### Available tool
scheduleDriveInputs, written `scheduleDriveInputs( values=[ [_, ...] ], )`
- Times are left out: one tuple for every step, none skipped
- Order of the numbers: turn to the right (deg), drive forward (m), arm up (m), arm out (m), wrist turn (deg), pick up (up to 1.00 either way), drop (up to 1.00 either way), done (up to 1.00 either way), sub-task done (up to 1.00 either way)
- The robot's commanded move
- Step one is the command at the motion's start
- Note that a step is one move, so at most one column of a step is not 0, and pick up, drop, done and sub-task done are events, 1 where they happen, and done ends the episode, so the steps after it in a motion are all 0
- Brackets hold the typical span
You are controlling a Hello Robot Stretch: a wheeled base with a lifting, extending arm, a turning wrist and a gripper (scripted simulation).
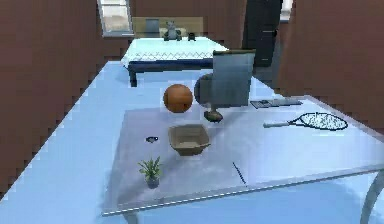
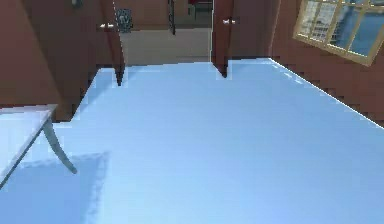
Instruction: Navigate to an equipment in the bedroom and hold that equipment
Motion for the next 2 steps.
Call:
scheduleDriveInputs(
  values=[
    [-45.0,0.00,0.00,0.00,0.0,0.00,0.00,0.00,0.00],
    [-45.0,0.00,0.00,0.00,0.0,0.00,0.00,0.00,0.00]
  ],
)
